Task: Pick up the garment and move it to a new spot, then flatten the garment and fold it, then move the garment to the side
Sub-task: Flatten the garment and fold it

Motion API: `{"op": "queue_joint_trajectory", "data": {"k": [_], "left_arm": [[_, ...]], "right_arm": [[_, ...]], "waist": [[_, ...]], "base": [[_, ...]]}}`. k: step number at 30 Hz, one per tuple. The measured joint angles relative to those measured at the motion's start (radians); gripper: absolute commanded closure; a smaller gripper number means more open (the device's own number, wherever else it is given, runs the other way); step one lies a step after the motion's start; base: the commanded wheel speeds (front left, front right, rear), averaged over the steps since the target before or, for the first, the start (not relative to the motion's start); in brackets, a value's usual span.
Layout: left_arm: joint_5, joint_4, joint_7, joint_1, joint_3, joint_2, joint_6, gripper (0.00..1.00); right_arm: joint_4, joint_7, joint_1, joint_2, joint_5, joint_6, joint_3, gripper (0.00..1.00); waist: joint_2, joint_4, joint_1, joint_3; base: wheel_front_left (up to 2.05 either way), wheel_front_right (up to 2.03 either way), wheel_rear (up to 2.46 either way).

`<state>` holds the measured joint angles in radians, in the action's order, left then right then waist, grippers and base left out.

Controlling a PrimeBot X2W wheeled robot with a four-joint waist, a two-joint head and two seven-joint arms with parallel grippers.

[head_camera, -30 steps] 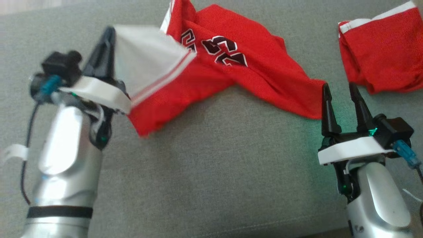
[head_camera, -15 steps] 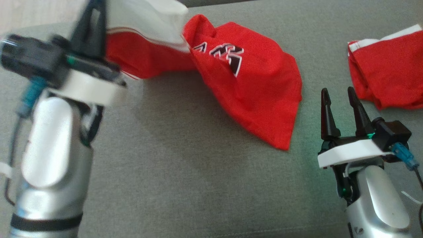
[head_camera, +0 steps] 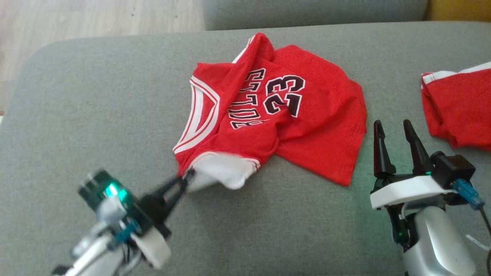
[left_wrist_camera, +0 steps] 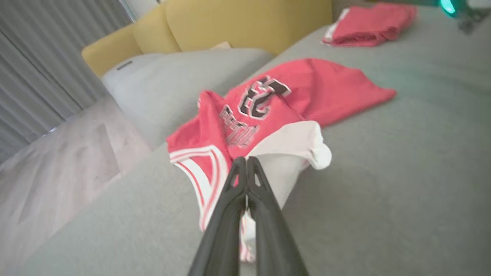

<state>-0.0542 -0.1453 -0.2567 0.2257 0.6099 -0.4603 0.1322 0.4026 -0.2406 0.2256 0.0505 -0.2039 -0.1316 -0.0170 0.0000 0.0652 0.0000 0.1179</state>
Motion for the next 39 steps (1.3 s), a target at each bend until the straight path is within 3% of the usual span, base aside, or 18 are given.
{"op": "queue_joint_trajectory", "data": {"k": [6,8,9,10,13,17,20,23,28,32,39], "left_arm": [[-0.018,-0.032,0.0,-0.041,0.121,-0.014,0.0,1.0],[-0.047,-0.091,0.0,-0.044,0.17,-0.016,0.0,0.95],[-0.054,-0.123,0.0,-0.045,0.19,-0.017,0.0,0.31],[-0.063,-0.147,0.0,-0.05,0.191,-0.014,0.0,0.0],[-0.113,-0.199,0.0,-0.053,0.159,-0.002,-0.007,0.0],[-0.195,-0.195,0.0,-0.052,0.049,0.036,-0.059,0.0],[-0.294,-0.127,0.0,-0.057,-0.118,0.091,-0.133,0.0],[-0.342,-0.058,0.0,-0.07,-0.245,0.152,-0.166,0.0],[-0.361,-0.001,0.0,-0.15,-0.37,0.27,-0.164,0.0],[-0.353,-0.004,0.0,-0.213,-0.436,0.352,-0.129,0.0],[-0.285,-0.053,0.0,-0.221,-0.456,0.383,-0.056,0.0]], "right_arm": [[0.008,0.0,-0.006,0.0,0.0,0.0,0.0,0.0],[0.014,0.001,-0.015,0.0,0.0,0.0,-0.001,0.0],[0.018,0.003,-0.015,0.0,0.0,0.0,-0.001,0.0],[0.018,0.003,-0.015,0.0,0.0,0.0,-0.001,0.0],[0.017,0.006,-0.015,0.0,0.0,0.0,-0.003,0.0],[0.011,0.013,-0.016,0.0,0.0,0.0,-0.003,0.0],[-0.004,0.013,-0.033,-0.001,0.0,0.0,-0.003,0.0],[-0.009,0.013,-0.058,-0.001,0.0,0.0,-0.003,0.0],[-0.025,0.013,-0.079,-0.002,-0.012,0.0,-0.003,0.0],[-0.035,0.013,-0.091,-0.002,-0.016,0.0,-0.004,0.0],[-0.04,0.013,-0.1,-0.002,-0.016,0.0,-0.005,0.0]], "waist": [[0.0,0.012,0.0,-0.02],[0.0,0.014,0.0,-0.027],[0.0,0.014,0.0,-0.031],[0.0,0.014,0.0,-0.034],[0.0,0.013,0.0,-0.043],[0.0,0.01,0.0,-0.052],[0.0,0.004,0.0,-0.063],[0.0,-0.002,0.0,-0.068],[0.0,-0.011,0.0,-0.081],[0.0,-0.017,0.0,-0.083],[0.0,-0.015,0.0,-0.078]], "base": [[0.0,0.0,0.0],[0.0,0.0,0.0],[0.0,0.0,0.0],[0.0,0.0,0.0],[0.0,0.0,0.0],[0.0,0.0,0.0],[0.0,0.0,0.0],[0.0,0.0,0.0],[0.0,0.0,0.0],[0.0,0.0,0.0],[0.0,0.0,0.0]]}}
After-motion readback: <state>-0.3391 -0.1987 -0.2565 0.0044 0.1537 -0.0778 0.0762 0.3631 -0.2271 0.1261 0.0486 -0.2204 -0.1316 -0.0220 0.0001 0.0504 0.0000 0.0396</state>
